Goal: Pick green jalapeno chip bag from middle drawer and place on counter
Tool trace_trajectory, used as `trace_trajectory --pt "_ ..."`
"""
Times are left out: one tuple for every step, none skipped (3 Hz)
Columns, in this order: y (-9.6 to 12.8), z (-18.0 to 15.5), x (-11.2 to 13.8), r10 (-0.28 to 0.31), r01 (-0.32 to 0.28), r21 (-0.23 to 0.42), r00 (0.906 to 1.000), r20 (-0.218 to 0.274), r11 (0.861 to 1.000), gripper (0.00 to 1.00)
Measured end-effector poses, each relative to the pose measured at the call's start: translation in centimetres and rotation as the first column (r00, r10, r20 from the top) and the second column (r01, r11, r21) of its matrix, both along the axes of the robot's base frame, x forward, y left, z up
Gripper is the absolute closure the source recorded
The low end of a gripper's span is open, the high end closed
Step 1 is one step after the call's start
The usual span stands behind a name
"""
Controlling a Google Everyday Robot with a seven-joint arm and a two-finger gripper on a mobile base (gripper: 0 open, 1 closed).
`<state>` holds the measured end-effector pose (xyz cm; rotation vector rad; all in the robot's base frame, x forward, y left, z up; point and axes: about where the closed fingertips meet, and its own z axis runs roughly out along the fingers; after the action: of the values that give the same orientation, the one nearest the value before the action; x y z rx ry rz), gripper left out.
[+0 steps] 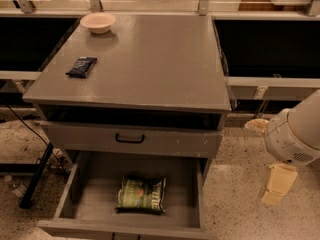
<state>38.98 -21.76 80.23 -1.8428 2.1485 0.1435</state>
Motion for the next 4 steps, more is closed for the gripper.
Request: trace_trajectory --pt "0.0 0.0 0.0 0.000 0.000 0.001 1.0000 0.000 1.000 0.00" --pt "0.6 -2.1 0.8 -0.018 0.019 0.059 0.9997 -0.017 0.998 0.00" --pt "1.2 -3.7 1.4 -0.024 0.027 0.111 0.9992 -0.034 0.994 0.00" --pt "1.7 -5.0 1.8 -0.021 0.028 0.147 0.9983 -0.055 0.989 0.00"
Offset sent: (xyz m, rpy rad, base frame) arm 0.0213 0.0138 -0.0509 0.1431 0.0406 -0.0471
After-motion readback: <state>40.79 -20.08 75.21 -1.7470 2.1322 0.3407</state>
